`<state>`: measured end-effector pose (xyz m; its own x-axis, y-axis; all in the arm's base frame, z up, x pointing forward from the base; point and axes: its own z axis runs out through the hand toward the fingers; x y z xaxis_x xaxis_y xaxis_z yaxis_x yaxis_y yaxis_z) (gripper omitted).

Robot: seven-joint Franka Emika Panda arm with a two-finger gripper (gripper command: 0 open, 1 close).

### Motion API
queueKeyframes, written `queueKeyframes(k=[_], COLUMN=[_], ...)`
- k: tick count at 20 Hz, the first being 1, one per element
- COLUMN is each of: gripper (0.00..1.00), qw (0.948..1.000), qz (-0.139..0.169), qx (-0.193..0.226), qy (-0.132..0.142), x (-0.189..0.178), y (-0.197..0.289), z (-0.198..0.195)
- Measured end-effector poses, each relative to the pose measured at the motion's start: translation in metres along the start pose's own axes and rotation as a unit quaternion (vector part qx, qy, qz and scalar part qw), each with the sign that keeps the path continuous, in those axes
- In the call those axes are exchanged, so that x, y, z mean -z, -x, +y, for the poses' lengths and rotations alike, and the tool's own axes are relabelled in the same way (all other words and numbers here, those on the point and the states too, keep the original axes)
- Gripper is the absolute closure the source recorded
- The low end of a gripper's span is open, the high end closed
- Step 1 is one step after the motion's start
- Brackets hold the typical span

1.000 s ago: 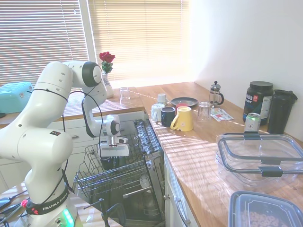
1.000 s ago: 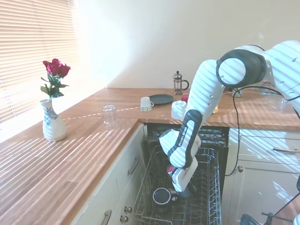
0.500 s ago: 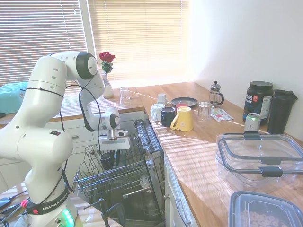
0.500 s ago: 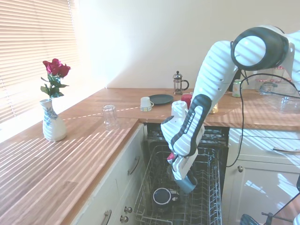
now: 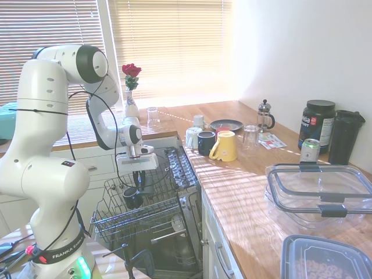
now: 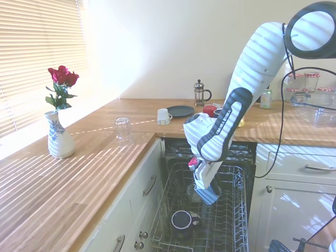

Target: Unload the mug from the dish rack

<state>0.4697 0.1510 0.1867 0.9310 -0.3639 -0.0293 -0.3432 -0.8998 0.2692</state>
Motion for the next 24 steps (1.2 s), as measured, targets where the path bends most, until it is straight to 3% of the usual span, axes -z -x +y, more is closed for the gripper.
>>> queueKeyframes(k=[5, 9, 18, 24], gripper=[1.0, 1.0, 1.0, 1.0], qw=[0.9983, 0.9945, 0.978, 0.9687], qz=[0.037, 0.063, 0.082, 0.075], qx=[-0.024, -0.056, -0.154, -0.195], qy=[-0.037, -0.061, -0.114, -0.134], x=[0.058, 0.095, 0.143, 0.147], y=[0.005, 0.007, -0.025, -0.041], z=[0.021, 0.062, 0.179, 0.222])
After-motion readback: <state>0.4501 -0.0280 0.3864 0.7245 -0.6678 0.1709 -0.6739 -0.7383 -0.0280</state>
